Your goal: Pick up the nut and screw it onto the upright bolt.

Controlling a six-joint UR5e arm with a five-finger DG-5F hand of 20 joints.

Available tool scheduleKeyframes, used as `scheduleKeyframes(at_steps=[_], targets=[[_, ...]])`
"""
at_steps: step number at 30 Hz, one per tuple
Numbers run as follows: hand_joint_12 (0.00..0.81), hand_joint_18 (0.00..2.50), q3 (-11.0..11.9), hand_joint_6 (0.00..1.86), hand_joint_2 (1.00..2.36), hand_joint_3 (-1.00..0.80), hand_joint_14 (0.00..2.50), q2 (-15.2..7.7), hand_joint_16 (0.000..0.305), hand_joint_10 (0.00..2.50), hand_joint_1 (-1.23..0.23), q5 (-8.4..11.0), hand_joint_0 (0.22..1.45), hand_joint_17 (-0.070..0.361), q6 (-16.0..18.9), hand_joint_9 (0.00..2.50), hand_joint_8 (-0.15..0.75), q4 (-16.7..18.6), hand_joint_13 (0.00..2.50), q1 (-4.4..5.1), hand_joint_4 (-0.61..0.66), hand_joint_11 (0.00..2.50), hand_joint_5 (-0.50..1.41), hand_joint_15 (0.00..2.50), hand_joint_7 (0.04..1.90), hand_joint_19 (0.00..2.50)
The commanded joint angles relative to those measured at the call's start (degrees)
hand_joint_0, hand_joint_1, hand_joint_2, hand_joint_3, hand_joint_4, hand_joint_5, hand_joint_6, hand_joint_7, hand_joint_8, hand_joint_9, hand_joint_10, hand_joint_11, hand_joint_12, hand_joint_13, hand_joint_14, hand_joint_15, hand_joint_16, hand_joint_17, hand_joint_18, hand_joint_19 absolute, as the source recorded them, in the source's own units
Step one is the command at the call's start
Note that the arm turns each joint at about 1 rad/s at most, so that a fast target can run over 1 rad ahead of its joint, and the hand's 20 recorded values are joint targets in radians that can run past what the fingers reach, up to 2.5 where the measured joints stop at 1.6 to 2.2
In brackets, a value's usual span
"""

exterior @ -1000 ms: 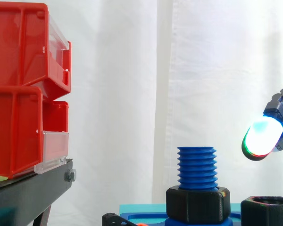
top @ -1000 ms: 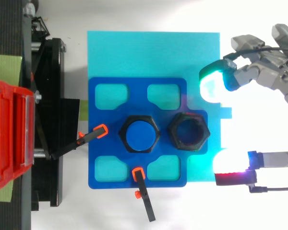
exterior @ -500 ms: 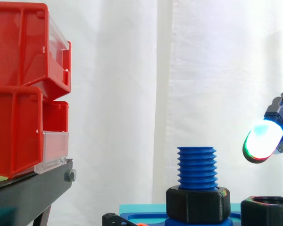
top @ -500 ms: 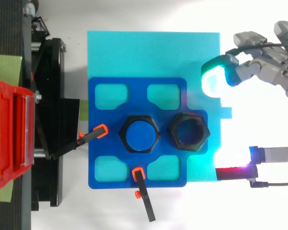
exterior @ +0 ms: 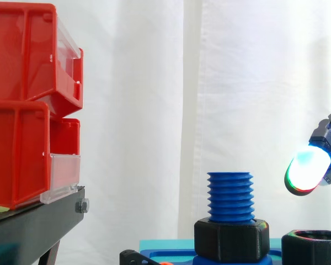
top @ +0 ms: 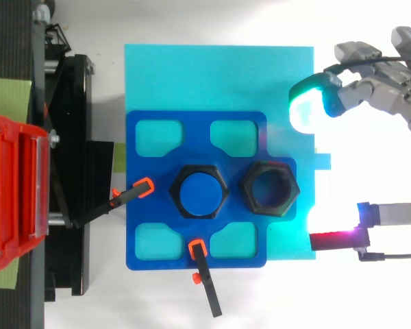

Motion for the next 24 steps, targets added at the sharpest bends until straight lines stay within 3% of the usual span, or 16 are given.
scheduleKeyframes(at_steps=[1,12,16,24], targets=[[0.379,0.0,0.0,0.5,1.0,-0.5,0.0,0.1,0.048,0.0,-0.78,0.06,0.45,0.107,0.7,0.26,0.314,-0.1,0.18,-0.04,0.28,0.0,-0.25,0.0,0.83,0.0],[0.38,0.01,0.0,0.5,1.0,-0.5,0.0,0.0,0.048,0.0,-0.78,-0.2,0.45,0.108,1.0,0.26,0.313,-0.6,0.18,-0.04,0.28,0.0,-0.25,0.0,0.83,0.0],[0.411,0.0,0.0,0.5,1.0,-0.5,0.0,0.0,0.054,0.0,-0.83,-0.11,0.39,0.122,0.9,0.25,0.327,-0.6,0.16,0.13,0.27,0.0,-0.26,0.0,0.81,0.0],[0.42,0.0,0.0,0.5,1.0,-0.5,0.0,0.0,0.059,0.0,-0.82,0.06,0.34,0.134,0.7,0.0,0.297,-0.5,0.0,0.57,0.22,0.0,-0.3,0.0,0.74,0.0]])
